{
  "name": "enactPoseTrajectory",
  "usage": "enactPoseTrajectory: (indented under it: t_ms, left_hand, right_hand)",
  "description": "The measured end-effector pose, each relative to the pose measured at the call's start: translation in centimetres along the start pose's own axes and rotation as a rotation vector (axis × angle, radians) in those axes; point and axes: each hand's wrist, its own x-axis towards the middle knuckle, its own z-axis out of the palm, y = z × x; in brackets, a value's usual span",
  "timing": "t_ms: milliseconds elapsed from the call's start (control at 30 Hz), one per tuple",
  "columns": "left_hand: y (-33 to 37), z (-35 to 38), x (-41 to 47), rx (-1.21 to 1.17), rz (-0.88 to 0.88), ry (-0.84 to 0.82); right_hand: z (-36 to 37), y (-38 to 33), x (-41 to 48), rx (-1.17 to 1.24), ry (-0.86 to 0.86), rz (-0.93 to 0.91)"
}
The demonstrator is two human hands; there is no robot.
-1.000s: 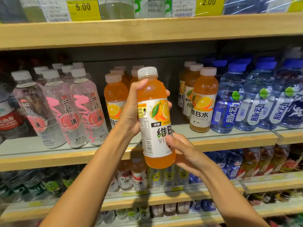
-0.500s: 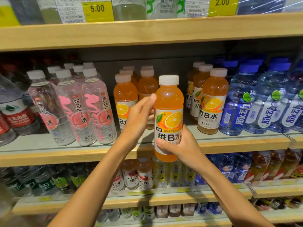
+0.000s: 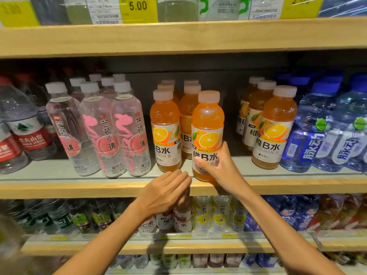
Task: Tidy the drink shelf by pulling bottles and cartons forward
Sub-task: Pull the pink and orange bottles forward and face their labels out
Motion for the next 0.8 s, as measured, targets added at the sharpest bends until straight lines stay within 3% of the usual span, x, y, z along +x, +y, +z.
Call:
enactPoseTrajectory:
  t_ms: [800]
  left_hand:
    - [0.5, -0.5, 0.3, -0.037, -0.067, 0.022]
  right_hand:
    - [1.6, 0.5, 2.8, -0.104, -0.043, 0.015]
